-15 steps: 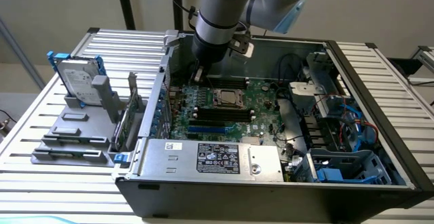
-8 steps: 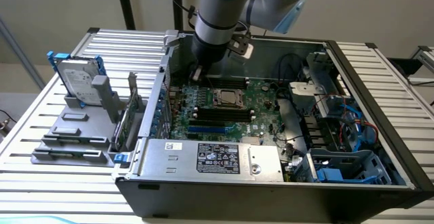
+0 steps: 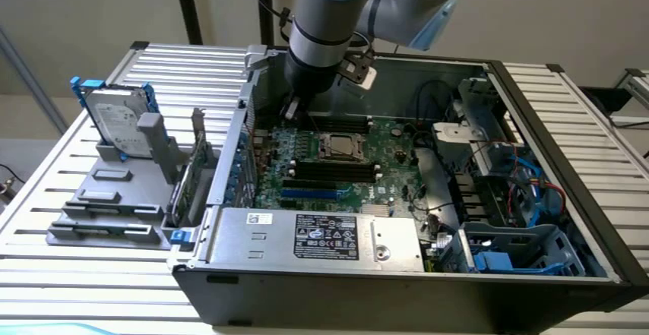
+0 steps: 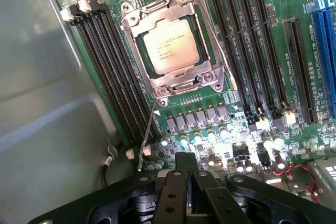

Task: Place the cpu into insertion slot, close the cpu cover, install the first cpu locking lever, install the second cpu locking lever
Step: 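Install the first cpu locking lever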

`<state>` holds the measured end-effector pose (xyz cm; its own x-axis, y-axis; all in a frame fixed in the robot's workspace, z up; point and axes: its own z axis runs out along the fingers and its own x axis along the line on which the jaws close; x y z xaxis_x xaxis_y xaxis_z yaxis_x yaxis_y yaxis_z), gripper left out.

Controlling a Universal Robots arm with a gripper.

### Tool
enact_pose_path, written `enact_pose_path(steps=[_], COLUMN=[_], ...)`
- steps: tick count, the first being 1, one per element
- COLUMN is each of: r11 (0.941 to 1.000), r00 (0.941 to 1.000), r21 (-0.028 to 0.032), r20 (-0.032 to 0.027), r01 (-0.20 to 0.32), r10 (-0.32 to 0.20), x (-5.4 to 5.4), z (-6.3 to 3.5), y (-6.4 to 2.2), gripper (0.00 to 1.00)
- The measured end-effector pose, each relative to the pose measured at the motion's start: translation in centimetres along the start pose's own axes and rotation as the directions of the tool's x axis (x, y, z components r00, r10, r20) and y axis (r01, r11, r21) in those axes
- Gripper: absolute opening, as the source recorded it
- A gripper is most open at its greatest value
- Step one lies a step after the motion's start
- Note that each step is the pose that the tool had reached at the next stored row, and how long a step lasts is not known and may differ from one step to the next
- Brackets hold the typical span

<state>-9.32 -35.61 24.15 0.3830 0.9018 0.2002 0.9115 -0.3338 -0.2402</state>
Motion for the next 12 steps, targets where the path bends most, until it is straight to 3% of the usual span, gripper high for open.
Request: enact_pose_path(steps=[4, 12], r11=[0.9996, 0.9969], r00=[0.9995, 0.9948], r21=[0.0009, 0.0073], r20=[-0.0179, -0.0642], r01=[-0.027, -0.078], r10=[0.027, 0.078], x=[-0.03, -0.09], z=[0.01, 0.04], y=[-0.07, -0.23], gripper=[0.11, 0.11])
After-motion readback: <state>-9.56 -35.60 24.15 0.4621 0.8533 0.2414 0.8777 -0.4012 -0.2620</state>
